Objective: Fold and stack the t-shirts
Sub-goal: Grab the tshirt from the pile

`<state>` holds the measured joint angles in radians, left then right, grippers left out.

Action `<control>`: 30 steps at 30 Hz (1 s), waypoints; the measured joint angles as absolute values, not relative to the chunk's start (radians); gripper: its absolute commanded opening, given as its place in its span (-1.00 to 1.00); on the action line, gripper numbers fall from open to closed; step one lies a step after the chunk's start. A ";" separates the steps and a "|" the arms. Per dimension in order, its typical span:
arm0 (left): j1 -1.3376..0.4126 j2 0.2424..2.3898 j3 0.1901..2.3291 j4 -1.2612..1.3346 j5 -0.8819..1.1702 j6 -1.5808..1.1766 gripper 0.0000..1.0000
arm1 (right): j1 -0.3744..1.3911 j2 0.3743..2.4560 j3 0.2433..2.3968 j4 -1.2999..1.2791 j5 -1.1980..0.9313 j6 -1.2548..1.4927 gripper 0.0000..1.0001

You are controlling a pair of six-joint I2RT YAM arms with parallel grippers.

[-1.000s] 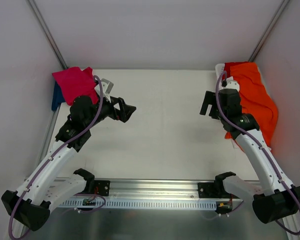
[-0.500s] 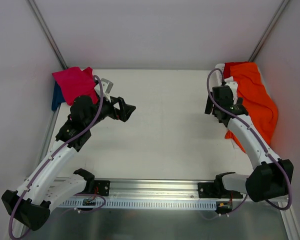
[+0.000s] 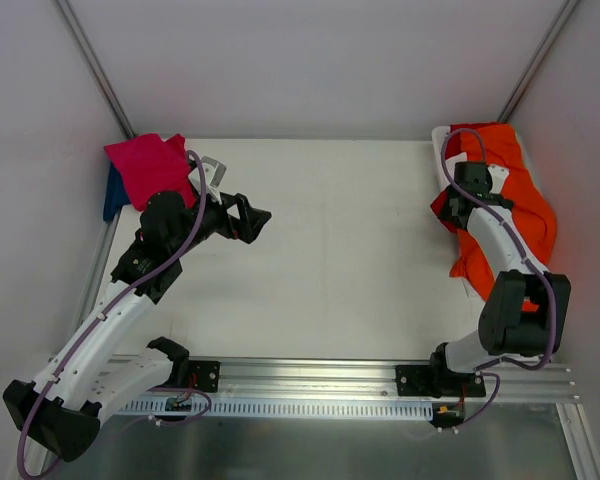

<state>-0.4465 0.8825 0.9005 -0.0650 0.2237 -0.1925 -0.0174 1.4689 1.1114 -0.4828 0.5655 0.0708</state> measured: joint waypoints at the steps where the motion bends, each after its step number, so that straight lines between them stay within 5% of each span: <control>1: -0.447 0.883 0.900 -0.065 0.224 -0.192 0.98 | -0.023 1.487 1.126 -0.483 0.562 0.071 0.99; 17: -0.453 0.883 0.900 -0.066 0.199 -0.187 0.98 | -0.028 1.555 1.193 -0.443 0.534 0.077 0.97; 19: -0.453 0.883 0.900 -0.066 0.199 -0.185 0.98 | -0.028 1.557 1.193 -0.441 0.534 0.076 0.73; 21: -0.453 0.883 0.900 -0.066 0.199 -0.184 0.98 | -0.028 1.558 1.194 -0.439 0.532 0.072 0.14; 22: -0.453 0.883 0.900 -0.067 0.199 -0.183 0.98 | -0.028 1.559 1.194 -0.437 0.529 0.074 -0.38; 25: -0.458 0.883 0.900 -0.067 0.197 -0.181 0.98 | -0.028 1.564 1.194 -0.431 0.523 0.086 -0.99; 30: -0.459 0.883 0.900 -0.068 0.197 -0.181 0.98 | -0.028 1.565 1.194 -0.431 0.523 0.094 -0.99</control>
